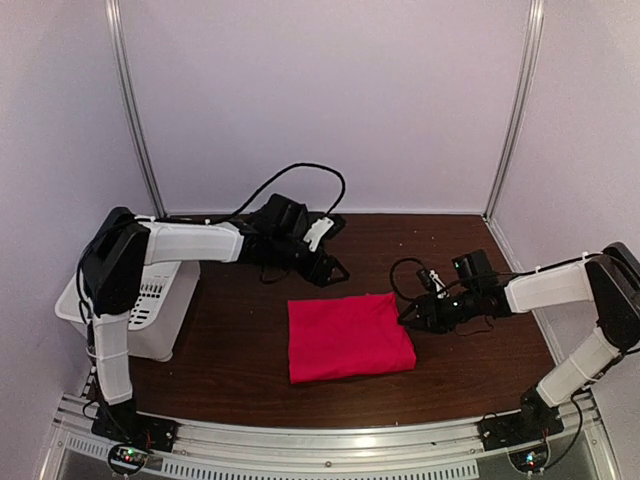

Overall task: Fold and stack the mixed laundry pile
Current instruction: Fold the 2/3-rectangle-folded T-shirt at the center of the board, then smooth out the square-folded T-shirt at the center of the board.

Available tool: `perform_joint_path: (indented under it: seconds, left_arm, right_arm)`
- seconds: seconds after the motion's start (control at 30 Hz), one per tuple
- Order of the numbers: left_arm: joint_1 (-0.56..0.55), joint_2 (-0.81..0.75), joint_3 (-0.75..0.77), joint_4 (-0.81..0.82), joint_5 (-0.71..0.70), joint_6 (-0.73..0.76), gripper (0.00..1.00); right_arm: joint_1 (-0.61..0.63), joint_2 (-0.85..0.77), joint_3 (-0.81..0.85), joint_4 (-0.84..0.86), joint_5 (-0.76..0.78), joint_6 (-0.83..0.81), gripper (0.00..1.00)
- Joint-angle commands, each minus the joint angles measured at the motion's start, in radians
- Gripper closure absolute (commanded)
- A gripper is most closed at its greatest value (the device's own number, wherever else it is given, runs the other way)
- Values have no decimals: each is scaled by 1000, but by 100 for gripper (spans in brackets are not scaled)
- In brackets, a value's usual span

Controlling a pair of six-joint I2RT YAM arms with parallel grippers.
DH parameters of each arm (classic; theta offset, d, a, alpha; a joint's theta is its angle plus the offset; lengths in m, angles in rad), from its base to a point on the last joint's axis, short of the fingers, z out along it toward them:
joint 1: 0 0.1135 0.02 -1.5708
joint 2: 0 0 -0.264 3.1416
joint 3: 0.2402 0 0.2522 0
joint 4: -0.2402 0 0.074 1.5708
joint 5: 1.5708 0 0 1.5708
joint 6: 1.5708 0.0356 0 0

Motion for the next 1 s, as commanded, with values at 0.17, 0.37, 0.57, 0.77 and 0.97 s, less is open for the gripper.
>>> perform_joint_path:
  seconds: [0.17,0.37,0.57,0.77,0.97]
  left_arm:
    - [-57,308,357,-27,147,121,28]
    - [-87,448,477,-35,211,100,29]
    - [-91,489,477,-13,266,72,42]
    - [-81,501,475,25,312,20,73]
    - [-55,499,456,88,326,-66,80]
  right_arm:
    - [28,15,-78,263,-42,123,48]
    - [40,20,-119,297,-32,140,50]
    - [43,35,-142,307,-16,139,52]
    - [53,46,-167,326,-26,146,71]
    - [64,15,-205,314,-23,163,100]
